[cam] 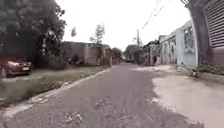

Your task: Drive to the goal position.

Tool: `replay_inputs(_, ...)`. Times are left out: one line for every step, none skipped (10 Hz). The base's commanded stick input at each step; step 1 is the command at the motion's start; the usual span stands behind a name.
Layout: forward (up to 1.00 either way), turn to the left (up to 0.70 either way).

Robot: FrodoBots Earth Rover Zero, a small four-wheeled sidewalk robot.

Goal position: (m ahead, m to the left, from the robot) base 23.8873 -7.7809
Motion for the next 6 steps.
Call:
replay_inputs(0.7, 0.07)
replay_inputs(0.7, 0.07)
replay_inputs(0.7, 0.07)
replay_inputs(0.7, 0.07)
replay_inputs(0.7, 0.07)
replay_inputs(0.7, 0.07)
